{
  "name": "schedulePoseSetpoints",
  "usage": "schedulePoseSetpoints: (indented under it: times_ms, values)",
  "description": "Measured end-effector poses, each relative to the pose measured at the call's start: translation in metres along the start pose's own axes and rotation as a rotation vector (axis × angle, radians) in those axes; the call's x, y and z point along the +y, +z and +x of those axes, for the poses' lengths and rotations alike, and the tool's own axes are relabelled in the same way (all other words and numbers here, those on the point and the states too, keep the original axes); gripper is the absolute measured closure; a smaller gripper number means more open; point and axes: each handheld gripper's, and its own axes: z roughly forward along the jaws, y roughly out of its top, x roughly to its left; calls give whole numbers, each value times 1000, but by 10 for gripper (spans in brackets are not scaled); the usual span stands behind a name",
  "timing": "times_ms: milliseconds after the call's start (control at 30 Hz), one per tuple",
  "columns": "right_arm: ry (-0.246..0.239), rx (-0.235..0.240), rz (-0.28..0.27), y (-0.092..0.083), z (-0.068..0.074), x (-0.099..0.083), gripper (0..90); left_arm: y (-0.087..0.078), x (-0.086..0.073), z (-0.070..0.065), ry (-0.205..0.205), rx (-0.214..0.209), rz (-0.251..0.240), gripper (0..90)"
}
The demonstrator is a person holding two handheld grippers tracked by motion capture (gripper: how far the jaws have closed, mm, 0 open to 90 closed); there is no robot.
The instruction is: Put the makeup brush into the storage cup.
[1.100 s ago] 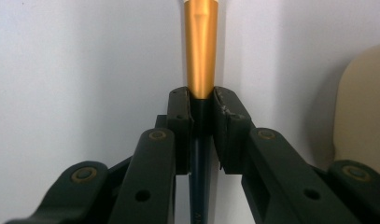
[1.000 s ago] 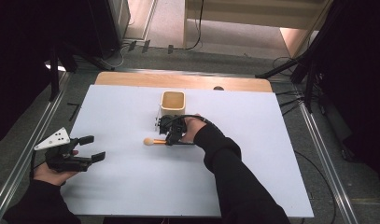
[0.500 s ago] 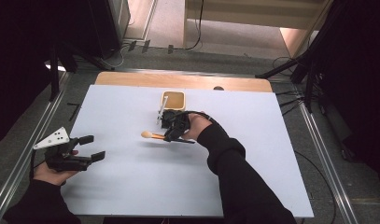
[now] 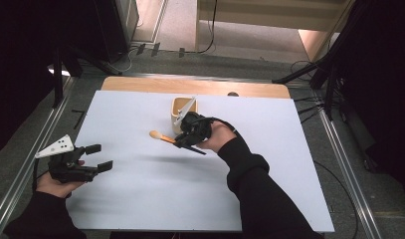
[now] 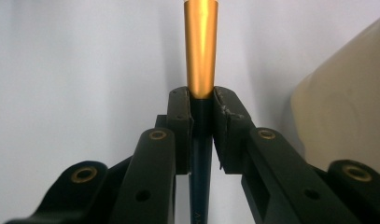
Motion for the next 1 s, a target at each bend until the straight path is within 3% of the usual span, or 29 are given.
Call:
schedulePoseSetpoints:
  times_ms: [167, 200, 467, 700, 800, 1000]
  values:
    - [28, 5, -54, -9, 6, -8, 789, 1, 1, -1, -6, -15, -12, 146]
    - [26, 1, -93, -12, 8, -11, 789, 1, 2, -2, -11, -16, -15, 147]
    - [44, -3, -202, -23, 14, -28, 789, 3, 10, 0, -31, -42, -27, 160]
    - [70, -6, -285, -29, 21, -43, 789, 13, 19, -5, 9, -71, 8, 193]
    - [74, -26, -322, -30, 23, -47, 789, 18, 23, -8, 27, -72, 13, 192]
    - [105, -16, -390, -32, 25, -55, 789, 23, 34, -12, 50, -83, 16, 195]
